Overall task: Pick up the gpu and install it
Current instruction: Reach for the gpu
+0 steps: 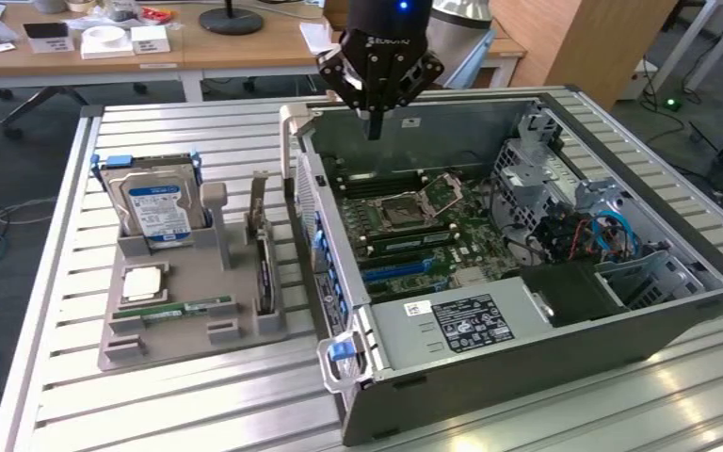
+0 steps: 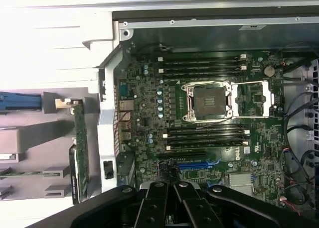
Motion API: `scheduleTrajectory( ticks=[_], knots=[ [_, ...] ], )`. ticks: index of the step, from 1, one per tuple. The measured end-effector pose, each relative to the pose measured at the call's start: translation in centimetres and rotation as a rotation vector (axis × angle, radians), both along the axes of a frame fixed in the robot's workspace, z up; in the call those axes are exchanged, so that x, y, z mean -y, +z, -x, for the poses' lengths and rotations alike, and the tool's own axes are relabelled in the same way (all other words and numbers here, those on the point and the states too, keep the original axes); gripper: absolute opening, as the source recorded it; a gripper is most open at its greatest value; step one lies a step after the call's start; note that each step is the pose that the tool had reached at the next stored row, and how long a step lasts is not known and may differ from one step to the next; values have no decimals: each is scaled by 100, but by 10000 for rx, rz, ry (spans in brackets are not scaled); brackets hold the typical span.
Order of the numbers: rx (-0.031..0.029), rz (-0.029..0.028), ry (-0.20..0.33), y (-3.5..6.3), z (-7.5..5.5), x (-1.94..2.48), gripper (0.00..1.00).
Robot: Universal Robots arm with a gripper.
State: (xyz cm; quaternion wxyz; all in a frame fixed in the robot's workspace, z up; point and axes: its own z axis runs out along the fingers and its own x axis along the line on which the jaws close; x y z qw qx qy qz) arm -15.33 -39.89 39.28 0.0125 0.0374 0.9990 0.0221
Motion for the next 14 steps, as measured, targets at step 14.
scheduleTrajectory(
  ticks=[14],
  knots=[
    [1, -1, -1, -5, 232, 0, 11]
  ],
)
